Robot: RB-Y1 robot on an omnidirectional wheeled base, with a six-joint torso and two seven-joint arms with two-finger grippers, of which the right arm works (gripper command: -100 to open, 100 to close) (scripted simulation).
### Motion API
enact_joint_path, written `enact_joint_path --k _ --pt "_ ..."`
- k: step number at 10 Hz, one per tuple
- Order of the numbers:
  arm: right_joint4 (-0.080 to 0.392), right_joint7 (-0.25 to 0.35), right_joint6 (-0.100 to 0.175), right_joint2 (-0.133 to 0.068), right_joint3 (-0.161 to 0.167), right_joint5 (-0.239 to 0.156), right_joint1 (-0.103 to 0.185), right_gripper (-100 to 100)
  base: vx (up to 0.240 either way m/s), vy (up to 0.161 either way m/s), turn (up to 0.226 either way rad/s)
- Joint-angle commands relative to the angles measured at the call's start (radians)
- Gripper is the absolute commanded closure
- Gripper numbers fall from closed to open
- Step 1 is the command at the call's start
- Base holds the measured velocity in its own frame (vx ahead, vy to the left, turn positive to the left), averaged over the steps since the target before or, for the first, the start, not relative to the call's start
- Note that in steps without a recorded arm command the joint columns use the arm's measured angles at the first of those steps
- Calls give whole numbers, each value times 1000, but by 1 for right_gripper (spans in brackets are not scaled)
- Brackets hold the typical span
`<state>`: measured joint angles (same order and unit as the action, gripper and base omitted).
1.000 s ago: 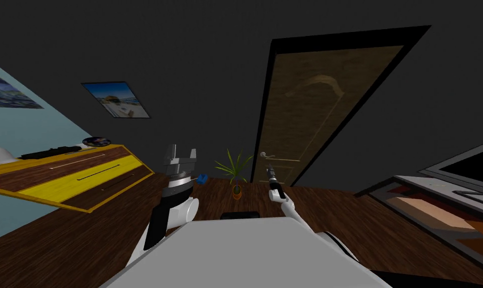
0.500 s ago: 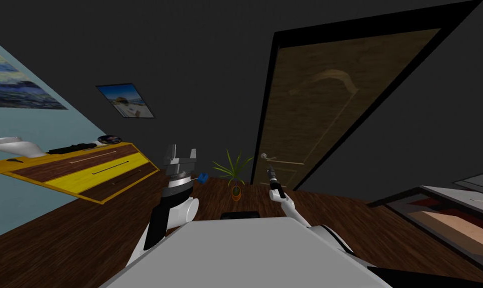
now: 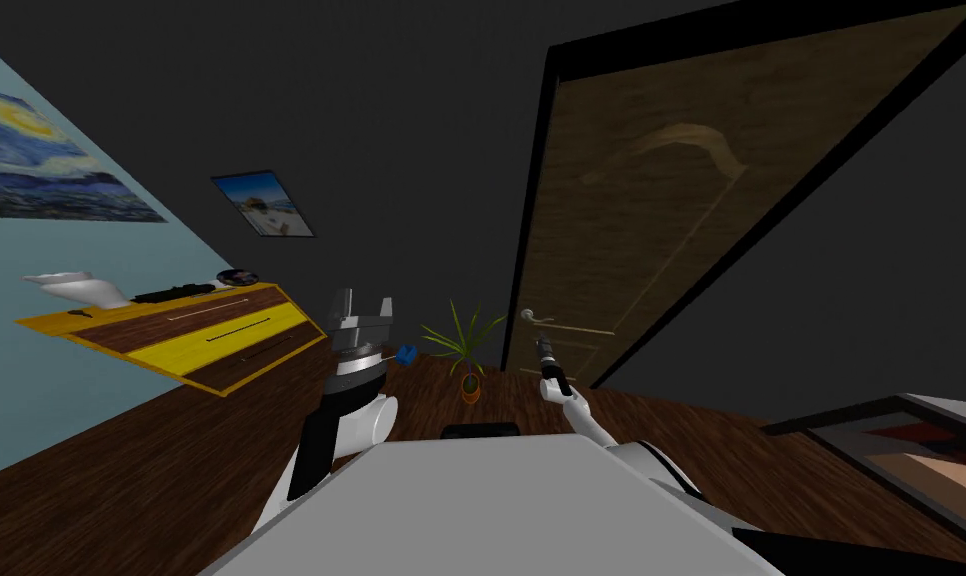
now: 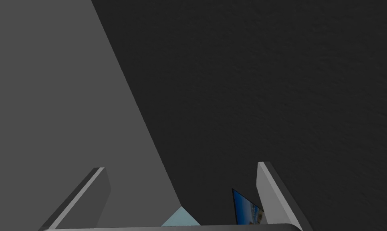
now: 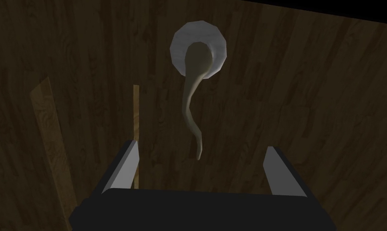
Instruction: Pull the door open
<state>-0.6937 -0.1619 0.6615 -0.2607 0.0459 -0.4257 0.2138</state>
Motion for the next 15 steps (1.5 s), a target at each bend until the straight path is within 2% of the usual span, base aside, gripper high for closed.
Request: enact_joint_path --k 1,2,3,4,15 --pt "0 2 0 -3 -28 4 -8 -100 4 -30 239" --pt "1 2 0 -4 -42 6 -11 -100 6 -42 274" --pt "1 5 0 -7 -78 11 -21 -100 7 -50 311" --pt "1 6 0 -9 -99 14 -27 -100 5 -55 283" --pt "5 21 -1 -35 -364 51 -99 -100 25 -48 203"
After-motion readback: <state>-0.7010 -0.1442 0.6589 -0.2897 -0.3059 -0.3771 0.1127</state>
